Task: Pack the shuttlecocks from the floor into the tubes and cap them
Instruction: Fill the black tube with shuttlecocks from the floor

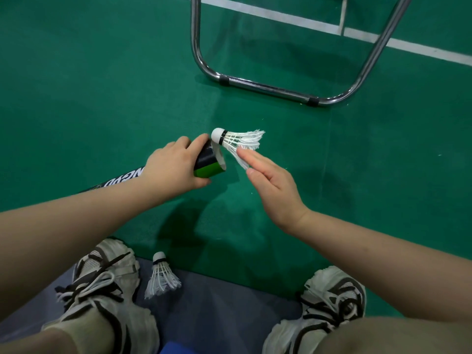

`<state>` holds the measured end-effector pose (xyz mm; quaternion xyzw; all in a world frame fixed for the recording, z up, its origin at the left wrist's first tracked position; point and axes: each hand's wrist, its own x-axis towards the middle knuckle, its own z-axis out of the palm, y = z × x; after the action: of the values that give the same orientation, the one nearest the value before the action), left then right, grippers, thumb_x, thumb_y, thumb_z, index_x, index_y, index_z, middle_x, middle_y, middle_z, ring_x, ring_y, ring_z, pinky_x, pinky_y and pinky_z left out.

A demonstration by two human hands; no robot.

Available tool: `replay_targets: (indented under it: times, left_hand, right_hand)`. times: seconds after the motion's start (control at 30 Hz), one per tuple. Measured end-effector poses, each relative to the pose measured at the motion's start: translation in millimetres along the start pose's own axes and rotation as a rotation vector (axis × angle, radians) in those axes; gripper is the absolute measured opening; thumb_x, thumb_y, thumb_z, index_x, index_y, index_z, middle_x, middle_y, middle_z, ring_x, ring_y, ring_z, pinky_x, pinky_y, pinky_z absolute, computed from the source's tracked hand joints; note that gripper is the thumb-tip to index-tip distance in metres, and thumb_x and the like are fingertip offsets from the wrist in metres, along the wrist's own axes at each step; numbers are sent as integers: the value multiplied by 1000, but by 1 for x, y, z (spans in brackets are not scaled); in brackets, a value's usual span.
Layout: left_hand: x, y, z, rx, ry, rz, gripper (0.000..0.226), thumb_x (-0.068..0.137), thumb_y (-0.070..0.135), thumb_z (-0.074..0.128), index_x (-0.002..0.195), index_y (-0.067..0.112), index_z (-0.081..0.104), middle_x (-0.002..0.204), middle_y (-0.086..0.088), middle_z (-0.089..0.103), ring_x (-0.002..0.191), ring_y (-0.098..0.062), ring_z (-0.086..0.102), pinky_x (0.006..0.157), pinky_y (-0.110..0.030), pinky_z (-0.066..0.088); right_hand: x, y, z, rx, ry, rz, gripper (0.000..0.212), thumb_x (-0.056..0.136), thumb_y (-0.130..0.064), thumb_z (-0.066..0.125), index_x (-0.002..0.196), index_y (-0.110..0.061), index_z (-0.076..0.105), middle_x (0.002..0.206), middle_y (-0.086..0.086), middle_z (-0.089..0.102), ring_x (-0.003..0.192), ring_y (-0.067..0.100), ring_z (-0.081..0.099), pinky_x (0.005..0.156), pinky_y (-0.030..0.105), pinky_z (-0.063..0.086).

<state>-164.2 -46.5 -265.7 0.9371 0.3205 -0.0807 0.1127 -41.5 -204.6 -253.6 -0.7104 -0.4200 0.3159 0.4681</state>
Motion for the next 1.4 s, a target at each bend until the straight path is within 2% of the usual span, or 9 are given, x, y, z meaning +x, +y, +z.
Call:
replay_targets:
  times: [0.33, 0.5, 0.57, 0.67, 0.77, 1.0, 1.17, 1.27, 1.4]
  left_hand:
    - [0, 8, -9, -8, 26, 38, 95, 66, 52, 73, 143, 26, 25, 113, -11, 52, 102, -34, 55, 78, -42, 47]
    - [-4, 27, -10, 29, 45, 144, 93, 68, 51, 72, 144, 24, 26, 112, -12, 52, 101, -34, 55, 78, -41, 45]
    - [-6, 32, -10, 19, 61, 177, 90, 69, 48, 71, 144, 23, 29, 112, -12, 53, 99, -35, 55, 77, -42, 45]
    - [-7, 37, -11, 4, 65, 208, 87, 70, 44, 68, 144, 21, 28, 110, -14, 53, 97, -37, 55, 76, -44, 45]
    - [-8, 39, -13, 8, 48, 205, 88, 71, 45, 68, 145, 22, 26, 111, -14, 52, 98, -36, 54, 77, -43, 43]
    - [-11, 35, -14, 72, 61, 228, 95, 65, 53, 71, 144, 22, 29, 111, -12, 54, 96, -35, 55, 76, -41, 44]
    - [-16, 29, -8, 77, 59, 320, 96, 59, 48, 77, 141, 18, 37, 100, -13, 57, 83, -35, 59, 67, -41, 47]
    - [-13, 23, -17, 74, -1, 264, 95, 68, 46, 70, 147, 24, 21, 113, -9, 51, 100, -32, 54, 78, -42, 45]
    - [-8, 8, -32, 68, 52, 249, 92, 72, 55, 66, 146, 25, 21, 115, -9, 50, 102, -32, 54, 80, -42, 46]
  right_hand:
    - [-2, 0, 1, 107, -133, 123, 47, 82, -23, 41, 124, -13, 58, 126, -5, 56, 118, -2, 46, 105, 12, 30]
    - [5, -4, 4, 425, -200, 298, 42, 78, -20, 53, 119, -13, 45, 109, -1, 57, 87, -11, 55, 79, 4, 39]
    - [5, -4, 4, 471, -237, 290, 48, 79, -16, 56, 124, -10, 44, 113, 0, 57, 92, -8, 56, 84, 7, 42]
    - [4, -2, 5, 310, -270, 238, 52, 71, -27, 62, 120, -19, 48, 118, -5, 59, 111, 7, 54, 104, 31, 40]
    - [3, -3, 3, 188, -267, 227, 64, 60, -45, 69, 118, -25, 50, 119, -3, 61, 115, 18, 56, 101, 44, 43]
    - [6, -4, 7, 53, -349, 235, 67, 61, -35, 70, 122, -25, 45, 116, -3, 59, 111, 14, 56, 97, 36, 46]
    - [11, -6, 15, -9, -431, 241, 61, 57, -34, 70, 113, -17, 54, 108, 4, 59, 94, 8, 54, 82, 18, 42]
    - [18, -14, 15, -39, -436, 242, 58, 63, -32, 73, 117, -17, 55, 110, 4, 61, 100, 15, 57, 86, 23, 45]
    - [34, -33, 2, -65, -472, 229, 54, 70, -26, 71, 120, -15, 55, 119, 6, 63, 113, 19, 58, 101, 40, 43]
